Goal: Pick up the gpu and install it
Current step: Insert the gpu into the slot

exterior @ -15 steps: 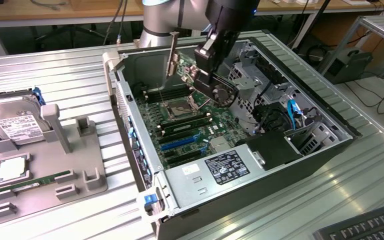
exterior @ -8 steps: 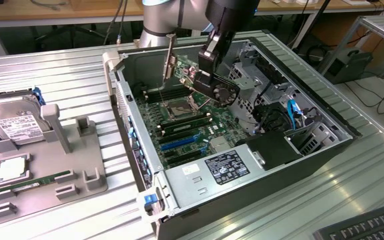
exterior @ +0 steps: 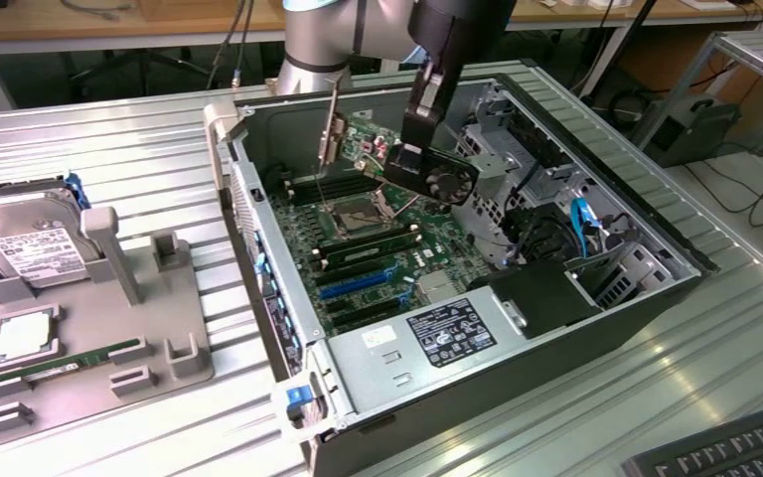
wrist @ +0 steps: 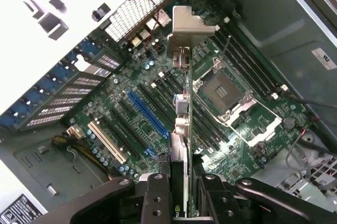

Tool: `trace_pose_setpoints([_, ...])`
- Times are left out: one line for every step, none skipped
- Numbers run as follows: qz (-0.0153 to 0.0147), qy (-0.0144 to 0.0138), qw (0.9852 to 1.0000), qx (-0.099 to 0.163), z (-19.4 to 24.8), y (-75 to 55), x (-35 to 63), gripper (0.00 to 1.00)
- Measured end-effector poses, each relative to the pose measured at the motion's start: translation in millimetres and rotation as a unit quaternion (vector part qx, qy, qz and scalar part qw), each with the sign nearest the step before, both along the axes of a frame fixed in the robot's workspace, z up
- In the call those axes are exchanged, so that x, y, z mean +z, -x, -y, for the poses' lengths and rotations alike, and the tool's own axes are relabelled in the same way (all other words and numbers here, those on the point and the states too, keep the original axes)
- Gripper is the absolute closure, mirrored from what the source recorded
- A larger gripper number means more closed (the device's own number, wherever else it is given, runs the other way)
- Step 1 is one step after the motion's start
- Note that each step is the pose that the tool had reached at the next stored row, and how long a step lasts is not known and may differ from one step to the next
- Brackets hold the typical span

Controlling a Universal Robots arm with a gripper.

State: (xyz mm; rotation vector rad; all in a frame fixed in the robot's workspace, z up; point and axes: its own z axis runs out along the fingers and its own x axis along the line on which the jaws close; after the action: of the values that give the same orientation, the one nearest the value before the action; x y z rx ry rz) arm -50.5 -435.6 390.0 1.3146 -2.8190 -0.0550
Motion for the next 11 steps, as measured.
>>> trace_pose_setpoints([0.0000, 0.0000, 1.0000, 0.009, 0.0, 0.0, -0.1, 0.74])
trace_pose_setpoints([0.0000, 0.0000, 0.9998, 0.018, 0.0, 0.0, -0.2, 0.74])
trace_pose_setpoints([0.0000, 0.0000, 0.9996, 0.027, 0.0, 0.0, -0.3, 0.74])
trace_pose_setpoints([0.0000, 0.0000, 0.9993, 0.036, 0.0, 0.0, -0.4, 0.74])
trace_pose_setpoints([0.0001, 0.0000, 0.9990, 0.046, 0.0, 0.0, -0.5, 0.74])
trace_pose_setpoints([0.0001, 0.0000, 0.9985, 0.054, 0.0, 0.0, -0.7, 0.74])
trace_pose_setpoints([0.0001, 0.0000, 0.9979, 0.064, 0.0, 0.0, -0.8, 0.74])
trace_pose_setpoints([0.0001, 0.0000, 0.9973, 0.074, 0.0, 0.0, -0.9, 0.74])
trace_pose_setpoints([0.0002, 0.0000, 0.9966, 0.082, 0.0, 0.0, -1.0, 0.74])
trace_pose_setpoints([0.0002, 0.0000, 0.9958, 0.091, 0.0, 0.0, -1.2, 0.74])
trace_pose_setpoints([0.0003, 0.0000, 0.9948, 0.102, 0.0, 0.0, -1.3, 0.74])
